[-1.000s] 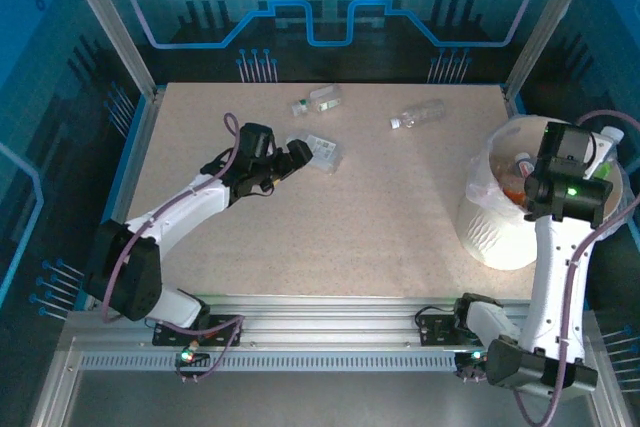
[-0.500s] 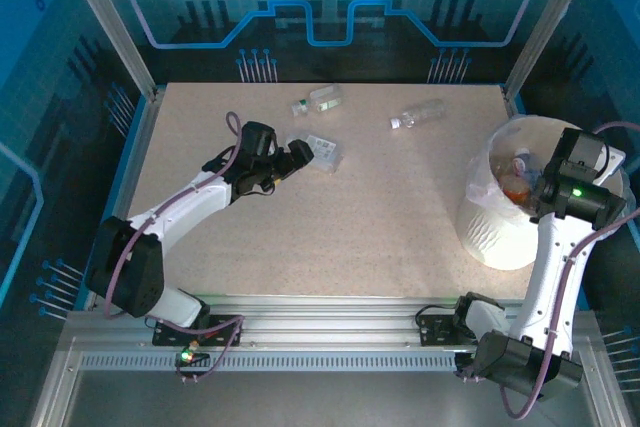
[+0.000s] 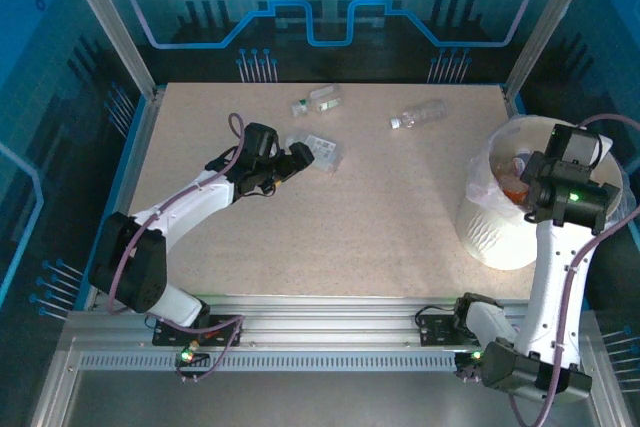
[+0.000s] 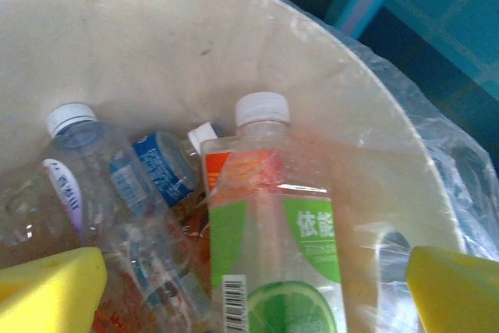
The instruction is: Put the plastic bottles in the bin
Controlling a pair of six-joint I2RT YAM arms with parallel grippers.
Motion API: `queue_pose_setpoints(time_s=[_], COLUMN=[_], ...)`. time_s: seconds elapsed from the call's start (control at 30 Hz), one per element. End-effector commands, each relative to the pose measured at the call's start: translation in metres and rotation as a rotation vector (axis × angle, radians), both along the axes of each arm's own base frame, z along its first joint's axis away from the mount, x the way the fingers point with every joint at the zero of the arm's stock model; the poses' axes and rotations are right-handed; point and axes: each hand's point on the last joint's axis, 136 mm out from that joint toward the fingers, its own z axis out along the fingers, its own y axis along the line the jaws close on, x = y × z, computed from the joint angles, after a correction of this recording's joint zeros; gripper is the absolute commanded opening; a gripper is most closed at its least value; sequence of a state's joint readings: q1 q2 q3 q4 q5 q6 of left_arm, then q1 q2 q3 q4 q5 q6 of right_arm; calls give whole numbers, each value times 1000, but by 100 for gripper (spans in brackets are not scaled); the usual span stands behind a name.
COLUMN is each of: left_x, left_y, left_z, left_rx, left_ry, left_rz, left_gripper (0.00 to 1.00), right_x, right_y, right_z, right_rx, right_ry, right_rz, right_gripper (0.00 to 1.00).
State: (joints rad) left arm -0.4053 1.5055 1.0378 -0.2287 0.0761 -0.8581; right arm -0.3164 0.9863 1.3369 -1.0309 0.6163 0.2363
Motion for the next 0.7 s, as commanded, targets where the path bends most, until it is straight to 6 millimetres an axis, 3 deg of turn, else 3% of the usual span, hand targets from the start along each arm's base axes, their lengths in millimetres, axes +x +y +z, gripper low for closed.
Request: queue_pose_setpoints(time_s=[0.0, 0.4, 0.67], left_x=[1, 15, 36], left_y=[-1, -14, -32], left_z=[4, 14, 25], left_rx=[19, -24, -21], left_ry=[-5, -46, -135], left_rz=[-10, 5, -22], left_gripper=[99, 99, 99], right_x=[4, 44, 60], right_y=[9, 94, 175], right_z=[17, 47, 56], right_rx=[-15, 89, 231], right_ry=[-62, -263, -327], right_rz=[27, 395, 753], right_gripper=[100, 100, 100])
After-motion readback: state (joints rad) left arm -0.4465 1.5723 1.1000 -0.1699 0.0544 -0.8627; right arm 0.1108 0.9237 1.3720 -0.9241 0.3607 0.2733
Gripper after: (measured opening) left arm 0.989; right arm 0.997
